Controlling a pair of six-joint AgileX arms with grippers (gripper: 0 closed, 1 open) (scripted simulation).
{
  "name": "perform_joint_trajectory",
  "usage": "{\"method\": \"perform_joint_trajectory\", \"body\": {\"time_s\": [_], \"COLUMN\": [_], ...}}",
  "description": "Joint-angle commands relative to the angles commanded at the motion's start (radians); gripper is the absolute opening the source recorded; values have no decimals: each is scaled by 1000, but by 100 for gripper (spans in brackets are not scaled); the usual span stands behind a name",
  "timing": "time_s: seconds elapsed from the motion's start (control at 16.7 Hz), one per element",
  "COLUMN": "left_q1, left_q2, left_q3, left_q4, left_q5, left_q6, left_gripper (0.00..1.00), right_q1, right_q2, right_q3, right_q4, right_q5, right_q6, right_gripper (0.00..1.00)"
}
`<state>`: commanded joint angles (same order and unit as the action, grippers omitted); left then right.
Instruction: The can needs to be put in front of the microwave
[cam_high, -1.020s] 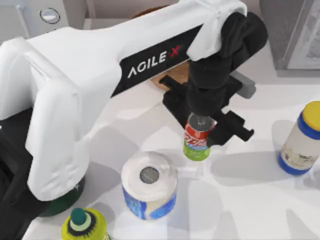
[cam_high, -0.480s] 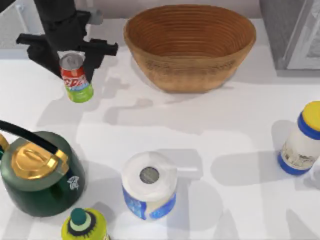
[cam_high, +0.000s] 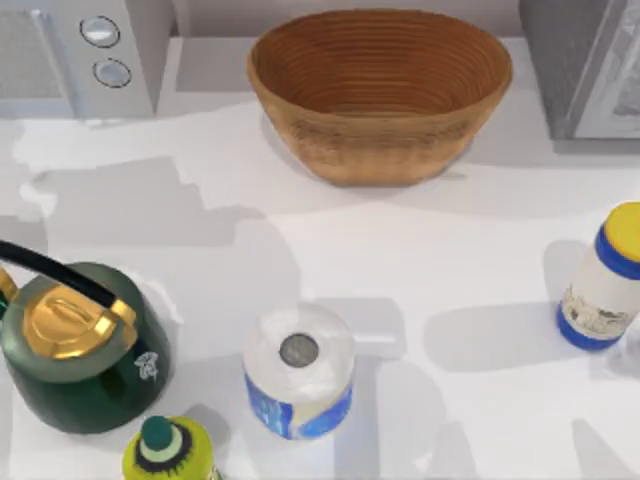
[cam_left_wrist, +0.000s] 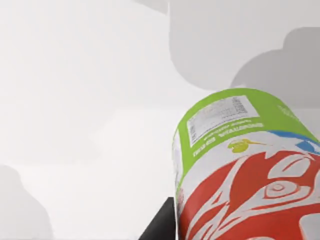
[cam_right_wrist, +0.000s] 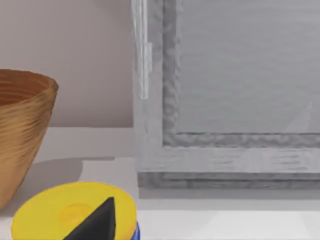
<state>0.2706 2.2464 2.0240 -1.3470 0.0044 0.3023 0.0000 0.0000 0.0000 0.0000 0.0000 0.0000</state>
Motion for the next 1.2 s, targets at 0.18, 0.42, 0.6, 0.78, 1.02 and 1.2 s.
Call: {"method": "perform_joint_trajectory", "body": {"time_s": [0.18,0.42,0.6,0.78,1.02,1.2], "left_q1": [34,31,33,34,34,34], "left_q2": [2,3,2,2,2,2], "left_q3": [-6,-7,-31,-37,-37,-37], "left_q4": [9,9,35,40,40,40], "left_q5": [-1,-3,-1,-1,-1,-1], "left_q6": [32,33,32,32,32,32], "left_gripper": [0,0,0,0,23,45], "right_q1": [0,0,0,0,0,0], "right_q2": [0,0,0,0,0,0], "right_q3": [0,0,0,0,0,0], "right_q4": [0,0,0,0,0,0], "right_q5": [0,0,0,0,0,0], "right_q6": [0,0,0,0,0,0], "right_gripper": [100,100,100,100,100,100]}}
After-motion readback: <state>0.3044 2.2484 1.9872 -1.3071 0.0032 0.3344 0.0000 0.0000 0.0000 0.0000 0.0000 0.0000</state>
